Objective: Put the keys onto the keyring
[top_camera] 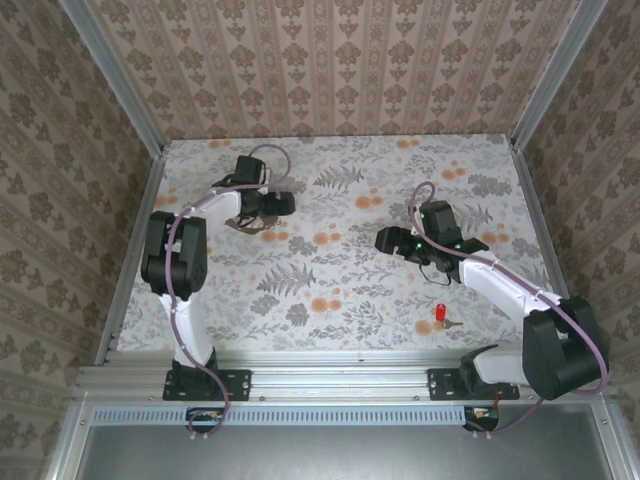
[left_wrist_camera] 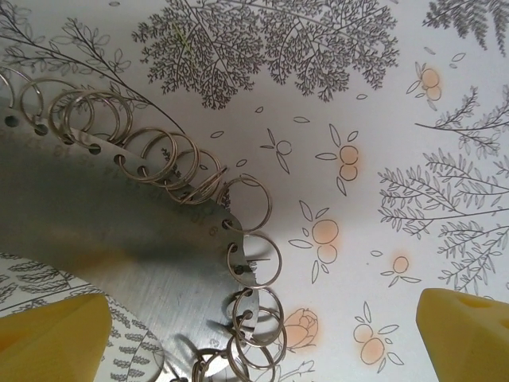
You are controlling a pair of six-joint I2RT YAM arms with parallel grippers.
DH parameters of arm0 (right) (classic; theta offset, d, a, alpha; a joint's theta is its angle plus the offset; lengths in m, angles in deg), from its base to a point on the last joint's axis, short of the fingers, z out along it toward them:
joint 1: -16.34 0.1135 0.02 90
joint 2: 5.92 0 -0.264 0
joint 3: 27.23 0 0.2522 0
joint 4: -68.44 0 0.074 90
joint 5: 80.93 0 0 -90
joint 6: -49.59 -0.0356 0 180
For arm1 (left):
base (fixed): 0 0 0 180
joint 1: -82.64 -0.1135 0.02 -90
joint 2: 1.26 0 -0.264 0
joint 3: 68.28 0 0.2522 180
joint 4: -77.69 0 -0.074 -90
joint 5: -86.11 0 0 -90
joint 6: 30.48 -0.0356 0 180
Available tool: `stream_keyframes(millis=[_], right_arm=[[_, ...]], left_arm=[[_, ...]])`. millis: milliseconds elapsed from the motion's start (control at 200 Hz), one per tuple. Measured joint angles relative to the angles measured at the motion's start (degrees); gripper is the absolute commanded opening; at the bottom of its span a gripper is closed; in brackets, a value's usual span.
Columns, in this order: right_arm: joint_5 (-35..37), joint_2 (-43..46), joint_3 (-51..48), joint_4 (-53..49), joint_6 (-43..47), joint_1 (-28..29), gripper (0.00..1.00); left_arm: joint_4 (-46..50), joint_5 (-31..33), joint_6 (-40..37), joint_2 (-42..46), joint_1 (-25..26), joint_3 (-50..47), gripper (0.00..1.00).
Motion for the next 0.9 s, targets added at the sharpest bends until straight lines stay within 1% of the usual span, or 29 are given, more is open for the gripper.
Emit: stream_keyframes(millis=[320, 665, 810, 900], right_arm=[[1.0, 1.3, 0.8, -1.4, 0.1, 0.0, 0.82], [1.2, 4.3, 1.4, -2.6, 0.1, 0.0, 0.83], [1.2, 6.2, 1.4, -2.9, 0.1, 0.0, 0.83], [1.1, 7.0, 1.4, -3.1, 0.1, 0.0, 0.83]], left_arm=[[-0.2, -0.4, 0.0, -1.6, 2.0, -0.2, 1.0], [-2.6, 0.9, 1.3, 0.2, 5.3, -4.6, 1.0], [-2.7, 1.8, 2.4, 2.1, 7.8, -7.1, 1.0], [-2.9, 2.7, 4.2, 4.3, 10.8, -9.8, 1.0]])
